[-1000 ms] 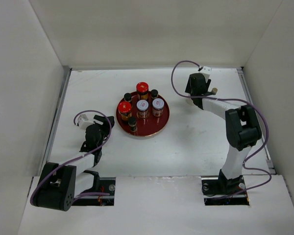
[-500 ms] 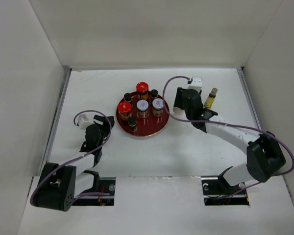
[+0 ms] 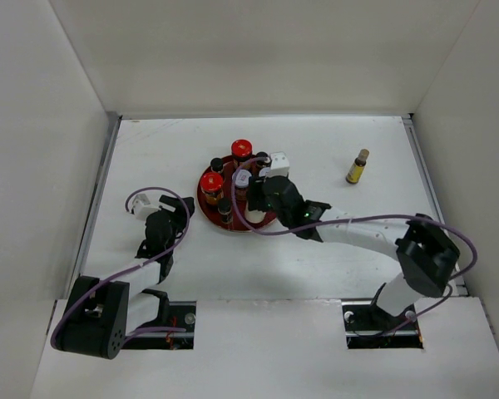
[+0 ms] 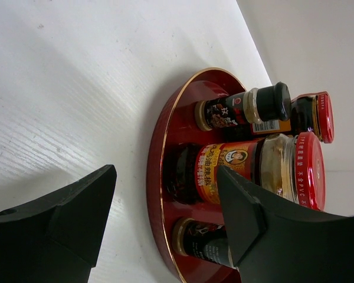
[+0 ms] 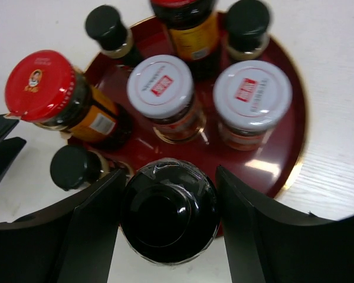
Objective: Organize the condiment bottles
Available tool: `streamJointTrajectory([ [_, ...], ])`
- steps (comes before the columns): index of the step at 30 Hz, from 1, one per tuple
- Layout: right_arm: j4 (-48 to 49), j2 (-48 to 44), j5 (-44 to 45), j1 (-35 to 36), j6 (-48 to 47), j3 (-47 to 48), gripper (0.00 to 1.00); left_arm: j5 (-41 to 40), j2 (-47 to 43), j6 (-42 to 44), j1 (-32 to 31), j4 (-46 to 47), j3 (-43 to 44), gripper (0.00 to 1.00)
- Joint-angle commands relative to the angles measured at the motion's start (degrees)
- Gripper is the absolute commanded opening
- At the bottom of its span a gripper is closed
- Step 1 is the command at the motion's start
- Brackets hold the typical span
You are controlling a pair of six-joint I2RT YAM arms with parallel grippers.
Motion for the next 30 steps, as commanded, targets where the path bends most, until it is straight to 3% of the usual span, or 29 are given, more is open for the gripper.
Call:
streamJointTrajectory([
  [1,9.5,3.4,-1.1,0.7,1.1,5.5,0.49,-0.2,-0.8,0.4,-0.1,1.9,1.0,0.67],
  [7,12.8,10.3,0.5,1.9,0.6,7.4,0.52,0.0,-0.1,0.4,-0.6,2.2,1.3,0.67],
  [10,13.4,12.8,2.8,3.1,-1.2,7.7,0.6,0.1,-0.3,0.4,-0.5,2.3,1.2,0.67],
  [15,13.0,12.4,3.6,4.4,-2.6,7.5,0.85,0.3,0.1,0.2,-0.3,2.4,1.2,0.67],
  [18,12.4,8.4,3.6,4.3,-3.0,6.1,0.9,-0.3,-0.1,0.6,-0.6,2.1,1.4,0.67],
  [24,11.8,-4.7,2.7,-2.2,-3.5,-1.2,0.88,-0.5,-1.2,0.8,-0.4,1.9,1.1,0.67],
  [30,9.0,-13.9,3.7,-18.4,-3.3,-6.2,0.69,-0.4,-0.2,0.8,-0.8,2.1,1.5,0.67],
])
